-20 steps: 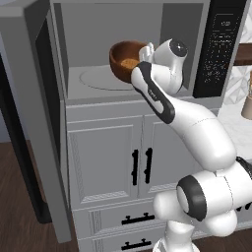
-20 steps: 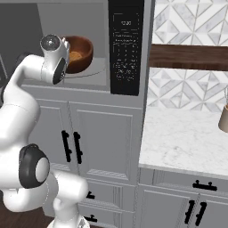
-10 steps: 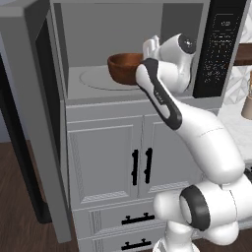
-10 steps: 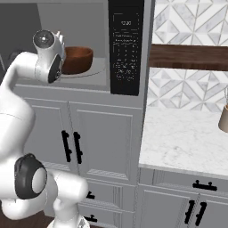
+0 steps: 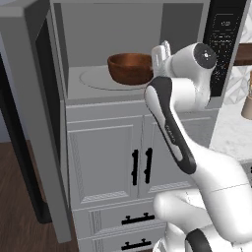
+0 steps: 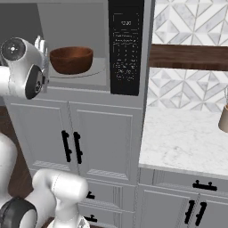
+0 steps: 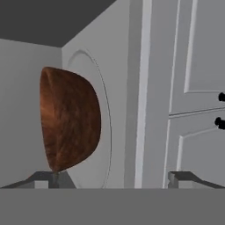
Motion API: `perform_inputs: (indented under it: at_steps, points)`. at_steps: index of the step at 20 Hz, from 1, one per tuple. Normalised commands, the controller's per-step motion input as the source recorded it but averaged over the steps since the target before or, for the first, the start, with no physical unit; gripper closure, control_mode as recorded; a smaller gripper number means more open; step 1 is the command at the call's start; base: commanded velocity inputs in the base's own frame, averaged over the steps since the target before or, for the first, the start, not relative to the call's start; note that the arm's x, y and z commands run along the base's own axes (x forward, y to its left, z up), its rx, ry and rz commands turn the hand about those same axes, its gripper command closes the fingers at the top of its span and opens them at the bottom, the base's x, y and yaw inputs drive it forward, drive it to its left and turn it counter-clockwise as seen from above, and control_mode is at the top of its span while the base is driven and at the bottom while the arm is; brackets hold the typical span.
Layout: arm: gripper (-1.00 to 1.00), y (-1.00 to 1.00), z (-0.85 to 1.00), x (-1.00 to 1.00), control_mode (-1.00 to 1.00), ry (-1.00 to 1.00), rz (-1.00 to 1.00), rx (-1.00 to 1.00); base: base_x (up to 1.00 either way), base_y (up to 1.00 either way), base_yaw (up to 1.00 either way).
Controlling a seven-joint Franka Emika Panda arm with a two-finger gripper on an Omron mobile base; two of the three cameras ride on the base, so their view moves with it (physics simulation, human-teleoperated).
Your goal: Open the microwave, place the bowl with waffle inside the microwave, then close the microwave door and turn it on.
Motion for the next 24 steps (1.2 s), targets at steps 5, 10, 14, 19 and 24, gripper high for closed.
perform_inputs:
  at_steps: [5, 10, 14, 19, 24]
  points:
    - [-1.0, 0.0, 0.0, -1.0, -1.0, -0.02, 0.0, -0.03, 0.0, 0.0, 0.0]
    - [-1.0, 0.07, -0.31, -0.52, -1.0, -0.02, 0.04, -0.13, 0.0, 0.0, 0.0]
    - [-1.0, 0.33, -0.87, -0.29, -1.0, -0.14, 0.09, -0.27, 0.0, 0.0, 0.0]
    - [-1.0, 0.34, -0.93, -0.05, -1.0, -0.19, 0.14, -0.25, 0.0, 0.0, 0.0]
    - [-1.0, 0.28, -0.65, -0.28, -1.0, -0.27, 0.15, -0.16, 0.0, 0.0, 0.0]
